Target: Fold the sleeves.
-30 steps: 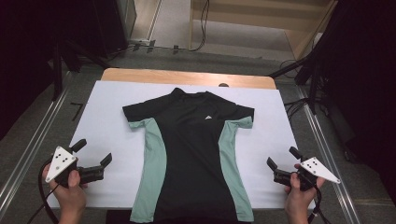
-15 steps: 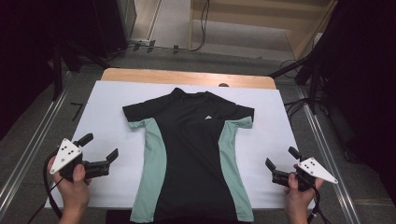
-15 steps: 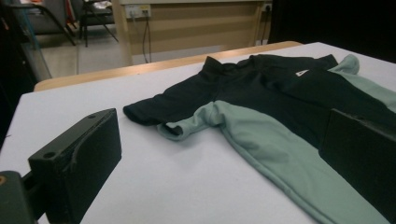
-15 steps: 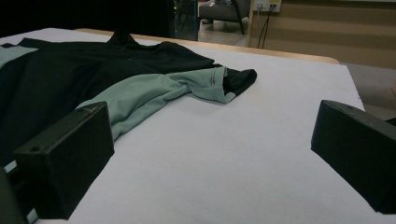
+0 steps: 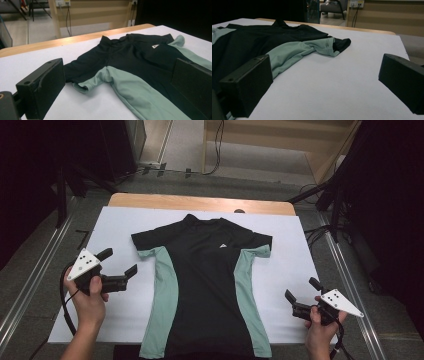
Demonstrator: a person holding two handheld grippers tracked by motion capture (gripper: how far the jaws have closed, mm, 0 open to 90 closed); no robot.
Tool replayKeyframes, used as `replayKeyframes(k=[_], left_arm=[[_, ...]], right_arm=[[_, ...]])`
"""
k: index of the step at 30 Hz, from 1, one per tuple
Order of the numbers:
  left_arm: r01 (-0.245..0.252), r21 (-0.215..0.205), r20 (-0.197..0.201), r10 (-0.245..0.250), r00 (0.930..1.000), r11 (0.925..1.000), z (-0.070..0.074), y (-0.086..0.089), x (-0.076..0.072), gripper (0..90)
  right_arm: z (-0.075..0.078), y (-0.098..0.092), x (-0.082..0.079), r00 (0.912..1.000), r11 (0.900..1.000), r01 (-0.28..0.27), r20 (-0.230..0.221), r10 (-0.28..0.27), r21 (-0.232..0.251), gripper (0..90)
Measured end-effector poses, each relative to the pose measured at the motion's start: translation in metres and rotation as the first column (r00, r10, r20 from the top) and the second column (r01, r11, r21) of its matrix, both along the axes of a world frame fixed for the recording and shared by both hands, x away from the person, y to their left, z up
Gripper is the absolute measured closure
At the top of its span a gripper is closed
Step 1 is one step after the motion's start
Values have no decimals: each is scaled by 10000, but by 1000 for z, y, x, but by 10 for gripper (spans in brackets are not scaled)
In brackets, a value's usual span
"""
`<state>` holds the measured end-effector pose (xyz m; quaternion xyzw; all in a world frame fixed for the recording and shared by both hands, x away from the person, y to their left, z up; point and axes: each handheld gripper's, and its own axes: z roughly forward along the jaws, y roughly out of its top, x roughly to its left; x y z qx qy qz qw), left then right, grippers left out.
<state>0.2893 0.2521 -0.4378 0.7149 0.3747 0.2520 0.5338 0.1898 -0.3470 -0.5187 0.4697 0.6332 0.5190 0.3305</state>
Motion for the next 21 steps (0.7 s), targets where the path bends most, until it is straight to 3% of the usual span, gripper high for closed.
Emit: replayKeyframes(k=[9, 12, 16, 21], left_arm=[[-175, 166, -520, 184, 9985, 9997, 5, -4, 34, 0], [-209, 1, -744, 209, 9970, 9998, 4, -4, 47, 0], [-211, -21, -1234, 207, 9921, 9998, 1, -4, 69, 0], [-334, 104, -1500, 346, 9881, 9994, -5, -6, 82, 10]], right_arm=[[0, 0, 0, 10000, 10000, -34, -27, 34, 10, 0], [0, 0, 1, 10000, 10000, -37, -41, 37, 2, 0], [-1, 0, 1, 10000, 10000, -59, -41, 59, 24, 0], [-1, 0, 1, 10000, 10000, -61, -44, 61, 13, 0]])
